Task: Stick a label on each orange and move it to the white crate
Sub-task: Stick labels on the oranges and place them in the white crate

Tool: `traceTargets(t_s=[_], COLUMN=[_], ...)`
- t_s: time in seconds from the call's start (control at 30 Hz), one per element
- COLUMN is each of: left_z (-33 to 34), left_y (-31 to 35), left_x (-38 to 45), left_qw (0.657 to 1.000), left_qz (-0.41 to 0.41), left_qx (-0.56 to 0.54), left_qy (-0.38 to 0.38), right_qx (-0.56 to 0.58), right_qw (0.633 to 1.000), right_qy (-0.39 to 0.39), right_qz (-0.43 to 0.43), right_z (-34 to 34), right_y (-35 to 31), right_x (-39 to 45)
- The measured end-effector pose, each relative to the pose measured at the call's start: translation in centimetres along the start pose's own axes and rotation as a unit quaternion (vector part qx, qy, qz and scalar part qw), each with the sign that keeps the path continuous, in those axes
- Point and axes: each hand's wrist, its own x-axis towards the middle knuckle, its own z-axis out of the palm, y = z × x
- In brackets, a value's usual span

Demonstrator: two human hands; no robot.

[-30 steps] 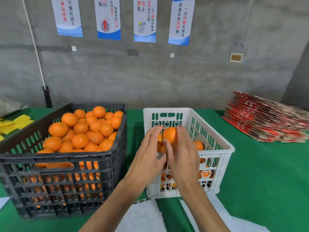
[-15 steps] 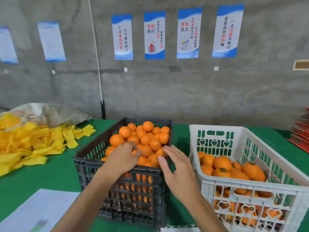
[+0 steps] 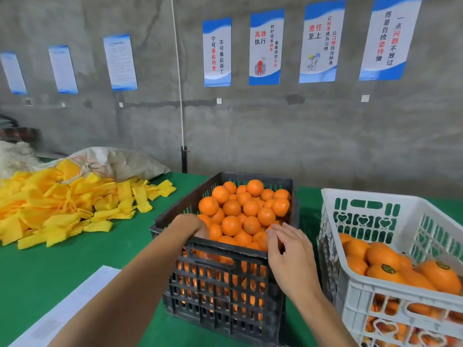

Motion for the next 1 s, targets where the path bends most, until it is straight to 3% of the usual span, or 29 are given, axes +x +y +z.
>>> traceTargets(t_s=[0.17, 0.33, 0.37, 0.47, 0.53, 0.67, 0.8, 0.9, 1.0], left_z=[0.1, 0.2, 0.2, 0.2, 0.0, -0.2, -0.1, 0.4, 0.5], left_y=[1.0, 1.3, 1.5, 2.4, 2.8, 2.8, 2.3, 2.1, 2.4], left_x=[-0.2, -0.4, -0.6, -1.6, -2.1, -2.5, -1.5, -1.6, -2.7], left_qw=[0.997, 0.968, 0.973, 0.994, 0.990, 0.989, 0.991, 0.975, 0.912], left_qz=[0.067, 0.132, 0.131, 0.110, 0.108, 0.114, 0.129, 0.184, 0.284], left_qx=[0.019, -0.118, -0.111, -0.002, 0.056, 0.074, -0.015, -0.118, -0.228], left_qy=[0.044, 0.176, 0.154, -0.016, -0.067, -0.055, -0.034, 0.026, 0.190], right_qx=[-0.005, -0.012, -0.013, -0.013, -0.007, -0.003, -0.001, -0.009, 0.009], right_qw=[1.000, 1.000, 1.000, 1.000, 1.000, 1.000, 1.000, 1.000, 1.000], right_qy=[0.002, -0.008, -0.011, -0.018, -0.019, -0.019, -0.018, -0.025, -0.017], right_qz=[-0.002, -0.003, -0.002, -0.004, -0.005, 0.005, 0.003, 0.004, -0.003], right_z=[0.1, -0.2, -0.2, -0.4, -0.6, -0.8, -0.8, -0.9, -1.0], right_y=[0.0, -0.1, -0.1, -0.2, -0.3, -0.5, -0.5, -0.3, -0.4], right_x=[0.0, 0.2, 0.2, 0.1, 0.1, -0.1, -0.2, -0.2, -0.2])
